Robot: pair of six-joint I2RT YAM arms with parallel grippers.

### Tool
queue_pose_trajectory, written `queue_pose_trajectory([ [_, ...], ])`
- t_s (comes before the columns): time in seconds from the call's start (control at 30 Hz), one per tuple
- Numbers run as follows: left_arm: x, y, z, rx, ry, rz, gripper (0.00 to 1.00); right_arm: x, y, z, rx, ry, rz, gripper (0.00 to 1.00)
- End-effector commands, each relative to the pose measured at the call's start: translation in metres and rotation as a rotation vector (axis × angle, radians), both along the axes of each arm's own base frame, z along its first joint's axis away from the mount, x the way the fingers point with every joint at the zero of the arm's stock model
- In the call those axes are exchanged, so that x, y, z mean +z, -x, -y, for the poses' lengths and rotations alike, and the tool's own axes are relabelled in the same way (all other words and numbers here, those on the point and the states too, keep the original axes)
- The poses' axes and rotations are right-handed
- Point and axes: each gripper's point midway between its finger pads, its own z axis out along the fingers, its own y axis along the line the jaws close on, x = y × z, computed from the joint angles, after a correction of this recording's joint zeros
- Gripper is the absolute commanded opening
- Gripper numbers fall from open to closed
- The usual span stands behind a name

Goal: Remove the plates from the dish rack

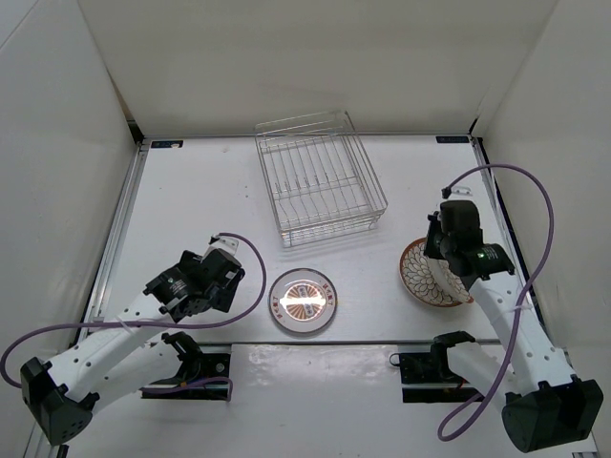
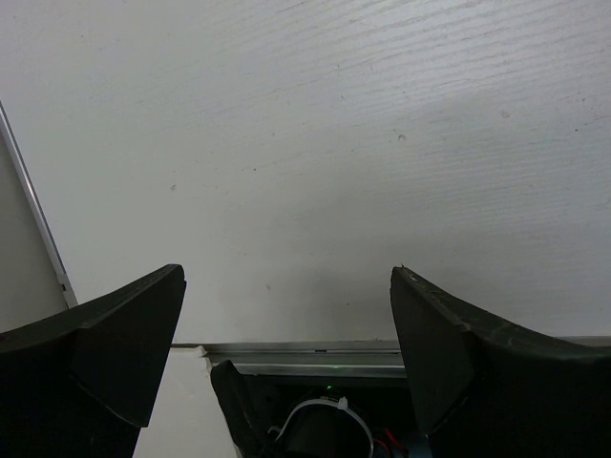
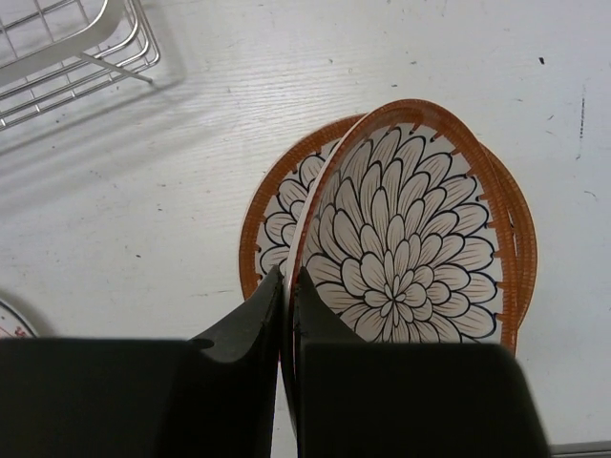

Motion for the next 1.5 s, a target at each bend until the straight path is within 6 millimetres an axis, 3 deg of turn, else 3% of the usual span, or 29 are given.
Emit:
queue_pose_trajectory([
  [0.0, 0.005, -0.004, 0.001, 0.003, 0.004, 0.017, 0.99, 0.019, -0.014, 0.01, -0.052, 0.031, 0.095, 0.0],
  [0.27, 0.006, -0.004, 0.001, 0.003, 0.004, 0.018, 0.99, -0.018, -0.013, 0.006, -0.075, 0.013, 0.014, 0.0],
  [0.53, 0.005, -0.004, 0.001, 0.005, 0.003, 0.014, 0.99, -0.039, -0.014, -0.006, -0.076, -0.048, -0.028, 0.05],
  [0.67, 0.006, -0.004, 0.001, 0.003, 0.008, 0.018, 0.99, -0.051, -0.012, -0.014, -0.062, -0.076, -0.064, 0.3],
  [0.73, 0.005, -0.003, 0.001, 0.005, 0.008, 0.015, 0.99, -0.057, -0.011, -0.017, -0.055, -0.085, -0.089, 0.33],
  [0.9, 0.006, -0.003, 0.001, 0.002, 0.012, 0.016, 0.99, -0.057, -0.009, -0.02, -0.046, -0.08, -0.111, 0.51],
  [0.97, 0.006, -0.003, 0.002, 0.0, 0.013, 0.016, 0.99, -0.045, -0.015, -0.015, -0.062, -0.056, -0.08, 0.52],
  [1.0, 0.006, -0.003, 0.001, 0.002, 0.014, 0.018, 0.99, -0.046, -0.008, -0.01, -0.07, -0.035, -0.111, 0.54],
  [1.1, 0.006, -0.002, 0.002, 0.001, 0.017, 0.016, 0.99, -0.018, -0.01, 0.006, -0.114, 0.032, -0.064, 0.56],
  [1.2, 0.006, -0.003, 0.002, 0.001, 0.02, 0.016, 0.99, -0.005, -0.013, 0.005, -0.1, 0.029, -0.031, 0.56],
  [1.33, 0.006, -0.003, 0.003, -0.002, 0.019, 0.016, 0.99, -0.009, -0.012, 0.006, -0.113, 0.033, -0.05, 0.59],
  [1.37, 0.005, -0.002, 0.002, 0.001, 0.017, 0.012, 0.99, -0.013, -0.012, 0.004, -0.122, 0.015, -0.058, 0.59],
  [1.47, 0.006, -0.002, 0.002, 0.001, 0.023, 0.015, 0.99, -0.017, -0.015, -0.036, 0.055, -0.129, -0.047, 0.61],
])
